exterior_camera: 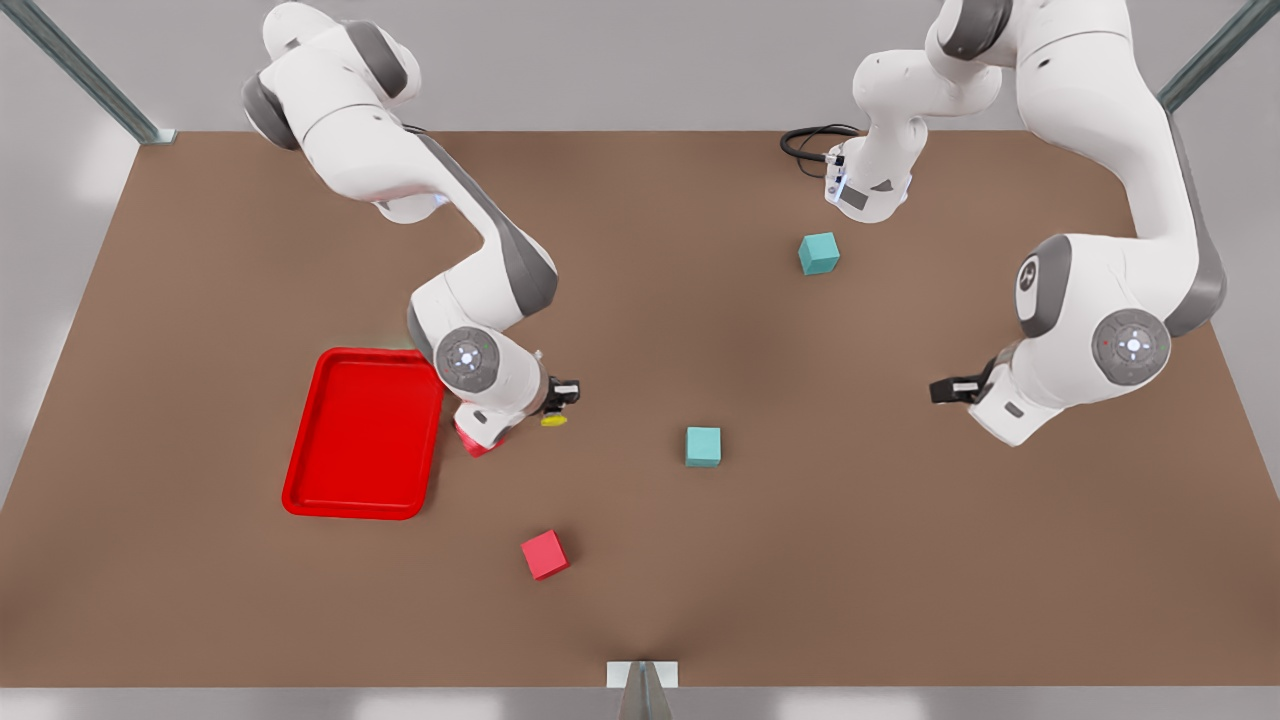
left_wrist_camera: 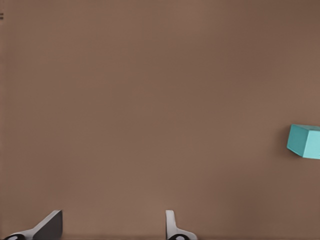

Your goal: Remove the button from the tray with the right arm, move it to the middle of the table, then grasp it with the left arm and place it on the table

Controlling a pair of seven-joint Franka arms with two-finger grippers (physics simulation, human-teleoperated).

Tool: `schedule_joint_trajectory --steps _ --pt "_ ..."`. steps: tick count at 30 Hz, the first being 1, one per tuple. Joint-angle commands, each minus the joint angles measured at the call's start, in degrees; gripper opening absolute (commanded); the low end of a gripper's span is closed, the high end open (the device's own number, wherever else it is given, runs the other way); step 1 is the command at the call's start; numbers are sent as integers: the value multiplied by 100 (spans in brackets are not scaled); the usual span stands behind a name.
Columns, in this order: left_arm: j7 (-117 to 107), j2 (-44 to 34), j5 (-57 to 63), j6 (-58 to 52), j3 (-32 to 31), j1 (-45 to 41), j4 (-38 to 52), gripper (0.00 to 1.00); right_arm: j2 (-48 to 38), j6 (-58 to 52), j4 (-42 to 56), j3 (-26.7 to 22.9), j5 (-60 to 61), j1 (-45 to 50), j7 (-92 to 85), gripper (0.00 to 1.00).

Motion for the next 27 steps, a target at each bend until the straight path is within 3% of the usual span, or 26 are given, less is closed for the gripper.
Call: schedule_joint_trajectory --steps 1,7,9,16,17,21,23,24,26,27 --pt "112 19 6 -3 -1 42 2 100 435 -375 616 -1 186 440 4032 42" --pt "139 124 6 15 -1 95 -33 100 1340 785 1495 -36 432 1574 5061 43" --pt "139 212 6 33 -1 86 -15 100 1780 952 1776 -123 432 1697 5123 43" --pt "139 336 6 147 -1 95 -15 100 2132 1128 1688 -352 405 1768 5087 45" --pt "139 336 6 147 -1 95 -15 100 2184 1233 1688 -352 388 1829 5070 100" --pt "139 336 6 147 -1 86 -15 100 2026 1058 1706 -352 379 1812 5061 100" --pt "139 344 15 156 -18 7 46 100 1614 426 1688 -343 379 1742 4878 100" --pt "16 397 -20 313 -692 -124 186 100 1298 -22 1671 -317 405 1496 4579 100" --pt "-1618 748 41 727 -915 -1434 459 100 673 -1200 1575 -291 414 881 3910 100" --pt "-2058 933 68 875 -915 -1663 459 100 86 -1700 1268 -291 370 416 3455 100"
